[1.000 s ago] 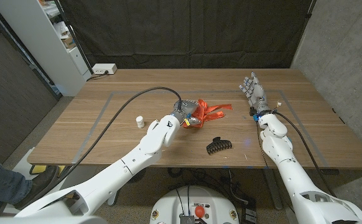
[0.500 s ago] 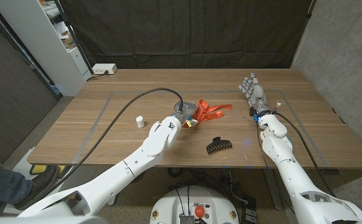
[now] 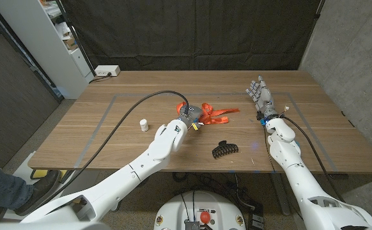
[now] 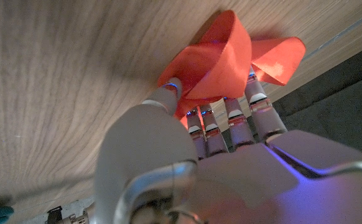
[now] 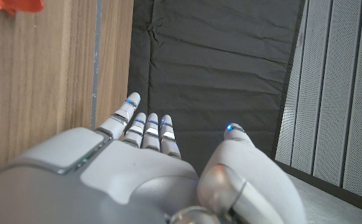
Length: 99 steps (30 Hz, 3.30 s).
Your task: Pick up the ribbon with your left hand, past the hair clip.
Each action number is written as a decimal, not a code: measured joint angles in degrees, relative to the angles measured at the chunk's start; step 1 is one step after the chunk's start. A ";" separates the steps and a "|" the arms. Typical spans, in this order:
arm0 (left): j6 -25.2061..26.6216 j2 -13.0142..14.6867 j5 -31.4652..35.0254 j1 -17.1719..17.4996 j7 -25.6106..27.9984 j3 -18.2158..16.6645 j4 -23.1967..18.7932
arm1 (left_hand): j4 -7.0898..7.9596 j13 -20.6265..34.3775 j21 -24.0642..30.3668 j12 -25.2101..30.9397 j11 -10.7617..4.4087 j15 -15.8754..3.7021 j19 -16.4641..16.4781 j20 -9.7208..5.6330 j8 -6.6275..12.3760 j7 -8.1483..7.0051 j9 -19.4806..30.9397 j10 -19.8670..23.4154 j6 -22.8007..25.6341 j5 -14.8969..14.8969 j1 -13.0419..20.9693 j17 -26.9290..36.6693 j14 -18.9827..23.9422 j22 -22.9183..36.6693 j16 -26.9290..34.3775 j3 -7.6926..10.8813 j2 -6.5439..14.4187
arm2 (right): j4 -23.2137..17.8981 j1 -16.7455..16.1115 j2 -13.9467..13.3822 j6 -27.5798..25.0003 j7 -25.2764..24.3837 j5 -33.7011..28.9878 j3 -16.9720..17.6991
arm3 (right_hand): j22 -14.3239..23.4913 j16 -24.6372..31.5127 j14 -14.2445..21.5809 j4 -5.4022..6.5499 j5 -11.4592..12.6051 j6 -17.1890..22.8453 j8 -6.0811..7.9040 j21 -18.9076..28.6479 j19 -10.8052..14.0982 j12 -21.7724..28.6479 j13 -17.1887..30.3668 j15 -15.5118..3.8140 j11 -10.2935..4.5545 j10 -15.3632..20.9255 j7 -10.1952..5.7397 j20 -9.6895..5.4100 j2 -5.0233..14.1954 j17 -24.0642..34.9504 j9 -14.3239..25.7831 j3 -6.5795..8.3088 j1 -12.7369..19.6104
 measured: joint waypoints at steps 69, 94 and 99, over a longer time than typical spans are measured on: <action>1.10 -0.24 -11.41 2.55 12.35 -5.16 -2.73 | 0.40 18.98 13.34 10.99 -0.22 -10.55 15.72 -9.16 12.00 1.85 10.89 19.27 17.88 2.21 20.86 11.48 21.71 0.41 14.86 -4.88 4.27 | 0.33 1.39 0.93 -0.21 -0.44 -0.56 -0.48 | 0.00 0.00 0.70 -0.55 0.22 0.43 0.00 -1.31 0.93 0.00 0.00 -0.10 0.12 0.51 0.00 0.31 0.00 0.01 0.00 -0.23 0.00; 0.33 0.73 -12.67 3.28 12.91 -7.95 -7.76 | 0.41 21.84 14.82 10.85 -0.30 -10.62 14.48 -9.14 12.00 1.97 10.73 19.40 17.76 2.62 21.08 11.68 21.03 0.10 14.18 -4.87 4.49 | -0.03 1.58 1.10 0.51 -1.42 -0.63 -0.58 | 0.00 0.00 0.70 -0.55 0.21 0.62 0.00 -1.69 1.35 0.00 0.00 -0.10 -0.09 0.71 0.20 -0.12 0.23 0.01 0.00 -0.23 0.23; 0.29 0.80 -12.67 3.28 12.66 -8.43 -8.67 | 0.41 22.33 15.03 10.79 -0.22 -10.61 13.87 -9.15 12.00 2.01 10.46 19.47 17.80 2.62 21.07 11.95 21.03 0.11 13.96 -4.87 4.49 | -0.09 1.66 1.10 0.60 -1.50 -0.63 -0.61 | 0.00 0.00 0.70 -0.55 0.21 0.76 0.00 -1.69 1.35 0.00 0.00 -0.10 -0.09 0.71 0.06 -0.11 0.23 0.01 0.00 -0.23 0.23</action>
